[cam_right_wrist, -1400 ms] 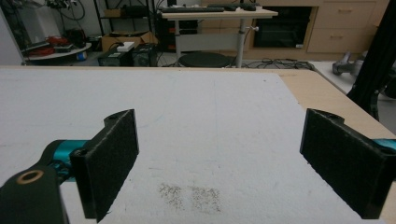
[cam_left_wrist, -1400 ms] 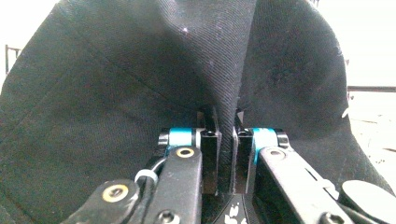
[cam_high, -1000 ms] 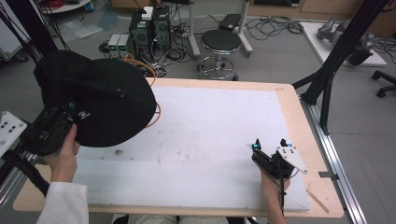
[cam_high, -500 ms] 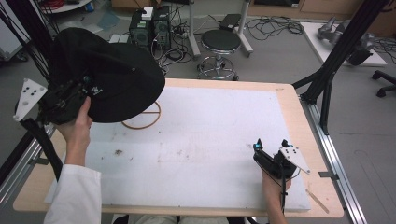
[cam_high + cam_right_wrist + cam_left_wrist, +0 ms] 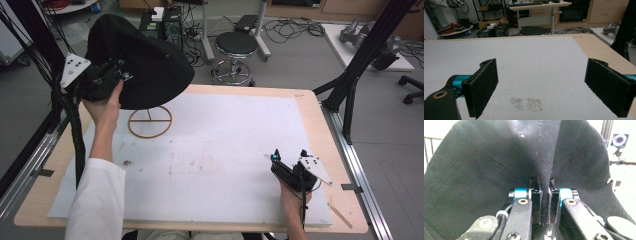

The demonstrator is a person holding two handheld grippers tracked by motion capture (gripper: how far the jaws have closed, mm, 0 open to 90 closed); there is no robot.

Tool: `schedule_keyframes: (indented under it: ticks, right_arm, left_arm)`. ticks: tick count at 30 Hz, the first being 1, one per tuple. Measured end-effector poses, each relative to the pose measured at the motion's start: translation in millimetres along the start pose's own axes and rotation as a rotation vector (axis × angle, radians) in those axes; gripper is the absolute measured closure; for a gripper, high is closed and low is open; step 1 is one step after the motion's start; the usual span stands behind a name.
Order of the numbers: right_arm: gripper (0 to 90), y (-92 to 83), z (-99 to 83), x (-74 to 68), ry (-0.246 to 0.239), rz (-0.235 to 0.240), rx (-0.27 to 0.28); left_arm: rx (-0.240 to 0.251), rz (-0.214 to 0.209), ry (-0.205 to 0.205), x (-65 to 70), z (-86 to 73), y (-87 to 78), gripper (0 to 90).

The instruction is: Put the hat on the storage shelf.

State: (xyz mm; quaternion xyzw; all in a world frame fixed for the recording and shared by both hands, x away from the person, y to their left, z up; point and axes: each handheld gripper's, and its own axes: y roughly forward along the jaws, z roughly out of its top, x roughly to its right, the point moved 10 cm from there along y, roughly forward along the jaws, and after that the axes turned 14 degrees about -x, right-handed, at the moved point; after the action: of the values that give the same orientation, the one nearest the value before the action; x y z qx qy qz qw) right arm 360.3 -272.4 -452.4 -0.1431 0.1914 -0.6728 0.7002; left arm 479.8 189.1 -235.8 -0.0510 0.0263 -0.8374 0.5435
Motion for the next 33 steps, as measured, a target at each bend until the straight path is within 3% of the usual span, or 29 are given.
schedule_keyframes:
  ticks: [8, 12, 18, 23, 30, 33]
  right_arm:
    - [10.7, -0.6, -1.7, 0.6, -0.004, 0.002, -0.003]
    - [10.7, -1.1, -1.8, 1.9, -0.001, 0.003, 0.000]
    - [10.7, -0.8, -2.6, 2.2, 0.002, 0.003, -0.006]
    - [10.7, -1.0, -2.8, 1.8, 0.003, 0.002, -0.006]
    - [10.7, -0.7, -2.9, 0.7, -0.010, 0.003, -0.009]
    - [10.7, -1.1, -2.9, 0.7, -0.002, 0.002, -0.008]
  left_arm:
    - [-0.031, 0.007, 0.003, -1.5, -2.5, 19.6, 85.7]
    - [-0.068, 0.003, -0.019, -8.7, -8.3, 23.7, 85.7]
    - [-0.100, -0.003, 0.007, -8.0, -12.2, 20.8, 85.7]
    - [-0.167, -0.016, 0.049, -3.5, -28.3, 20.8, 85.6]
    - [-0.173, -0.024, 0.027, -3.0, -41.4, 16.0, 85.5]
    - [-0.197, -0.009, 0.047, -2.2, -44.2, 15.1, 85.4]
